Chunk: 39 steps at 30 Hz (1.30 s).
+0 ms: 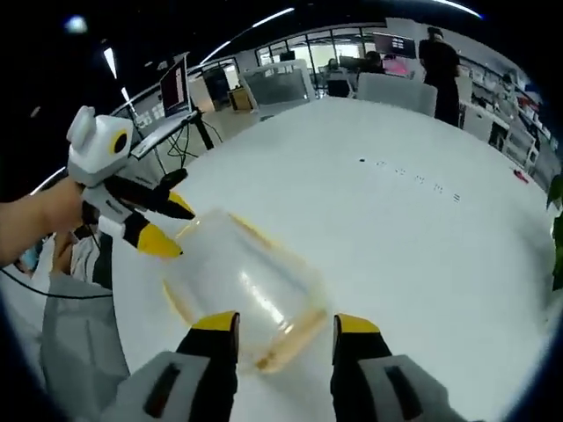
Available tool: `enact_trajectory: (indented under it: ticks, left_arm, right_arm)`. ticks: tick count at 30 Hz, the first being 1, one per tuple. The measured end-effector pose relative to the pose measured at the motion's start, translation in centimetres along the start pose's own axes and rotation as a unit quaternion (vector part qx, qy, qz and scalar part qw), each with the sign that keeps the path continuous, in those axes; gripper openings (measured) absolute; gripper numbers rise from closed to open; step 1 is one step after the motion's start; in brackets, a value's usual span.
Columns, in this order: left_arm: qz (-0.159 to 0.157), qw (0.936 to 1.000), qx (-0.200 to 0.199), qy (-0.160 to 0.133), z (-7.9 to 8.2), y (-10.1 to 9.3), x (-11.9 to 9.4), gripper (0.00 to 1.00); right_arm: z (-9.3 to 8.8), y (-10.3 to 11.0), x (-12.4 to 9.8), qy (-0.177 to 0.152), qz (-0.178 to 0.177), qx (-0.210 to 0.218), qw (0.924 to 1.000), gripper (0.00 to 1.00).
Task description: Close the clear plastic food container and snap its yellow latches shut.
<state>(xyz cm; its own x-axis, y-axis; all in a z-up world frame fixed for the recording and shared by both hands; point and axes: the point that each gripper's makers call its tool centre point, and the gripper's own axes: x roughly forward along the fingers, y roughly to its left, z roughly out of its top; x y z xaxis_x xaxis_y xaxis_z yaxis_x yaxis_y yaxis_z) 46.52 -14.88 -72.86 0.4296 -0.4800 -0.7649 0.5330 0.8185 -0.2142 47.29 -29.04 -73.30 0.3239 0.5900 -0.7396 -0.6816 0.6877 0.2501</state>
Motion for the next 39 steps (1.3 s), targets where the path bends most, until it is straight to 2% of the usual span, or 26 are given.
enact_trajectory:
  ticks: [4,10,15,16,19,23,24,25,26,27,28,30,39]
  left_arm:
    - [-0.014,0.9998,-0.014,0.001,-0.2,-0.7,0.0,0.32]
    - [-0.01,0.9994,-0.032,0.004,-0.3,-0.4,0.1,0.32]
    - [-0.011,0.9991,-0.041,0.004,-0.3,-0.5,0.2,0.32]
    - [-0.011,0.9991,-0.042,0.004,-0.3,-0.5,0.2,0.32]
    - [-0.01,0.9991,-0.041,0.004,-0.3,-0.5,0.2,0.31]
    - [-0.007,0.999,-0.044,-0.001,-0.2,-0.6,0.3,0.29]
    - [-0.007,0.9986,-0.053,-0.002,-0.3,-0.7,0.4,0.29]
    - [-0.006,0.9986,-0.053,-0.002,-0.3,-0.6,0.4,0.28]
    - [-0.006,0.9979,-0.065,-0.003,-0.2,-0.6,0.5,0.27]
    - [0.005,0.9967,-0.08,0.015,-1.1,-0.4,0.5,0.27]
    - [-0.006,0.9984,-0.055,0.011,-0.7,-0.4,0.9,0.27]
    - [-0.008,0.9982,-0.056,0.02,-0.6,-0.4,1.2,0.27]
    - [-0.01,0.9994,-0.032,0.01,-0.3,-0.5,1.0,0.28]
  right_arm:
    - [-0.2,0.2,0.1,-0.001,0.01,0.033,0.9994,0.36]
    - [-0.6,0.4,0.2,0.008,0.022,0.075,0.9969,0.35]
    - [-0.7,0.6,0.1,0.016,0.022,0.09,0.9956,0.33]
    - [-0.8,0.9,0.1,0.021,0.027,0.117,0.9925,0.33]
    - [-0.8,0.7,0.2,0.02,0.028,0.097,0.9947,0.32]
    - [-0.8,0.8,0.4,0.039,0.036,0.107,0.9928,0.3]
    - [-2.5,1.9,-0.1,0.084,0.035,0.183,0.9788,0.28]
    - [-1.7,1.1,0.5,0.054,0.041,0.145,0.9871,0.28]
    - [-1.9,1.1,0.5,0.056,0.039,0.123,0.9901,0.28]
    - [-2.0,1.1,0.6,0.054,0.039,0.124,0.9901,0.28]
    - [-2.0,1.0,0.6,0.054,0.039,0.125,0.99,0.28]
    - [-1.7,1.1,0.6,0.048,0.036,0.128,0.9899,0.28]
    - [-1.1,1.1,0.9,0.05,0.033,0.133,0.9892,0.3]
